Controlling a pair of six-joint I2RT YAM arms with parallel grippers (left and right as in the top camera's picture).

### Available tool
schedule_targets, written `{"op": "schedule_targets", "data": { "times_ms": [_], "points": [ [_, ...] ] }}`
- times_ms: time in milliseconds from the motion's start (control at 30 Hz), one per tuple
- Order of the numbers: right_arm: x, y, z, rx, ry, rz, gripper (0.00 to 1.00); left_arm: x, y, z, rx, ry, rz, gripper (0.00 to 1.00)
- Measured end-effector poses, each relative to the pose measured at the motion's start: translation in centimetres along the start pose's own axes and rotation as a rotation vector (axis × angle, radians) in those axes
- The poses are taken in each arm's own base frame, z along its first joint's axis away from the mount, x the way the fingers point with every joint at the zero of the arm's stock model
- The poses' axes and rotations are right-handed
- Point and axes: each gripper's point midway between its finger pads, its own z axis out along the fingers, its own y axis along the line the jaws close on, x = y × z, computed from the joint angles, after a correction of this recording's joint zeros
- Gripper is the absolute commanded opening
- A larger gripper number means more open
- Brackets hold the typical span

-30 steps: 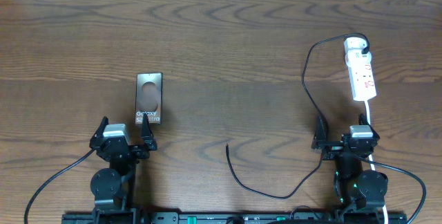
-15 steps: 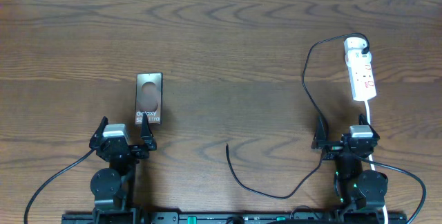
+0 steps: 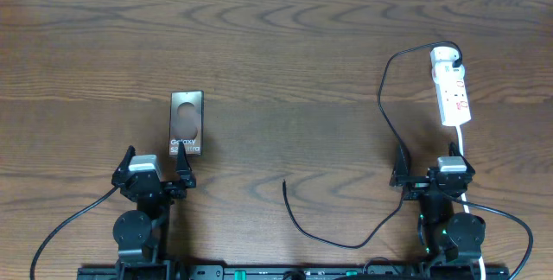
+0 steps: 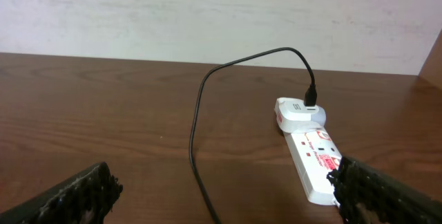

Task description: Plug charger to phone and switch on socket

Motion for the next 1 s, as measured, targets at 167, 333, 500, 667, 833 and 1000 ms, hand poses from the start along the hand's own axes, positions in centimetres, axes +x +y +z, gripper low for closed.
{"op": "schedule_targets", "data": {
  "times_ms": [167,333,500,667,833,1000],
  "points": [
    [0.0,0.0,0.0,0.000,0.000,0.000,0.99,0.0,0.0,0.0,0.000,0.000,0.000,0.94],
    [0.0,0.0,0.0,0.000,0.000,0.000,0.99,0.0,0.0,0.0,0.000,0.000,-0.003,0.94],
    [0.0,0.0,0.0,0.000,0.000,0.000,0.99,-0.2,0.0,-0.1,-0.002,0.006,-0.035,0.94],
    [0.0,0.0,0.0,0.000,0.000,0.000,0.99,-0.8,0.1,-0.2,-0.020,0.095,-0.051,0.94],
    [0.0,0.0,0.0,-0.001,0.001,0.000,0.99,-4.7,0.1,1.3,-0.048,0.265,-0.050,0.94],
    [0.0,0.0,0.0,-0.001,0.000,0.000,0.99,-7.3,-0.4,6.1,-0.059,0.562,-0.039,0.94]
  ]
}}
